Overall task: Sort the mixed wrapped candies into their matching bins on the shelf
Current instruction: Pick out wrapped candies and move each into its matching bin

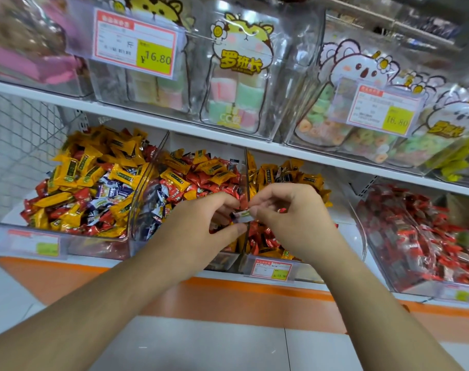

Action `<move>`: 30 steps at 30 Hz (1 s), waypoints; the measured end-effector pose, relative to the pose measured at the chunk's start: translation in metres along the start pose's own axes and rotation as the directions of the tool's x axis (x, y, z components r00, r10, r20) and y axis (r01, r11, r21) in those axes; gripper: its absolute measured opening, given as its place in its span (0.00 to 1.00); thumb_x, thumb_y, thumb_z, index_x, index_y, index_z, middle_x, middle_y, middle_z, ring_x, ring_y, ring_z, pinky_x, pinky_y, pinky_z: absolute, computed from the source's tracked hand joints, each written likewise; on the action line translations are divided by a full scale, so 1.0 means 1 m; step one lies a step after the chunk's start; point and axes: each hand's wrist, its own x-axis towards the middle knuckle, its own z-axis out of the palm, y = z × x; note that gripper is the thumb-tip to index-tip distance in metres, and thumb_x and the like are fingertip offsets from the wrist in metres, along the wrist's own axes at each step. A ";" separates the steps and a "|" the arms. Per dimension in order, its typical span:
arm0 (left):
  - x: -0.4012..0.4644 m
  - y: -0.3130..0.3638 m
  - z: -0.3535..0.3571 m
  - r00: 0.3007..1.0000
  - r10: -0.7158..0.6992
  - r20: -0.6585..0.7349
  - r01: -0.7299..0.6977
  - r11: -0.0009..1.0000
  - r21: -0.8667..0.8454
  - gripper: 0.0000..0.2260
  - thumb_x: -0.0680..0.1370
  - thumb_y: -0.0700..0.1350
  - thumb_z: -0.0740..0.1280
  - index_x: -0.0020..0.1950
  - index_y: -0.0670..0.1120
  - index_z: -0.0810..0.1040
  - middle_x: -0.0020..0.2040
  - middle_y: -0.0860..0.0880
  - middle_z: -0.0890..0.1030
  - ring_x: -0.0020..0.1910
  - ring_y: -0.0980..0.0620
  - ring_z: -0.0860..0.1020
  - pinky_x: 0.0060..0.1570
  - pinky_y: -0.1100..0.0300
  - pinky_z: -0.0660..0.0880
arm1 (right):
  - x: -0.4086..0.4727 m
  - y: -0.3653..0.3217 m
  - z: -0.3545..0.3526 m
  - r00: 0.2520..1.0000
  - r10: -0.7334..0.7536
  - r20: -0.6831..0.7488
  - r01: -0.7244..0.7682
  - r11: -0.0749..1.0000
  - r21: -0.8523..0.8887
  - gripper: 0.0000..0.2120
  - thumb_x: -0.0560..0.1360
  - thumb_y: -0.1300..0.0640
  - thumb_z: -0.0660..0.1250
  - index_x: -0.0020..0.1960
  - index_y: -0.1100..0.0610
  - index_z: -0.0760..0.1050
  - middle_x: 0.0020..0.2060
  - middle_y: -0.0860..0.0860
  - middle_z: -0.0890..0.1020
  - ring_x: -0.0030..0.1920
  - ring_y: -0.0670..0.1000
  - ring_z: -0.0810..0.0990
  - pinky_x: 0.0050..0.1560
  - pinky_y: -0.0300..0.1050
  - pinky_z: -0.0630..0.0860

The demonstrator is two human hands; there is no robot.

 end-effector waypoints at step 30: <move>0.001 -0.009 -0.006 0.999 -0.033 0.005 0.031 0.978 0.208 0.09 0.81 0.50 0.69 0.61 0.56 0.80 0.57 0.64 0.76 0.49 0.67 0.74 0.44 0.76 0.67 | 0.018 0.071 0.006 0.996 0.090 -0.019 -0.086 0.844 -0.529 0.13 0.73 0.65 0.71 0.39 0.48 0.76 0.36 0.43 0.81 0.40 0.48 0.80 0.40 0.52 0.82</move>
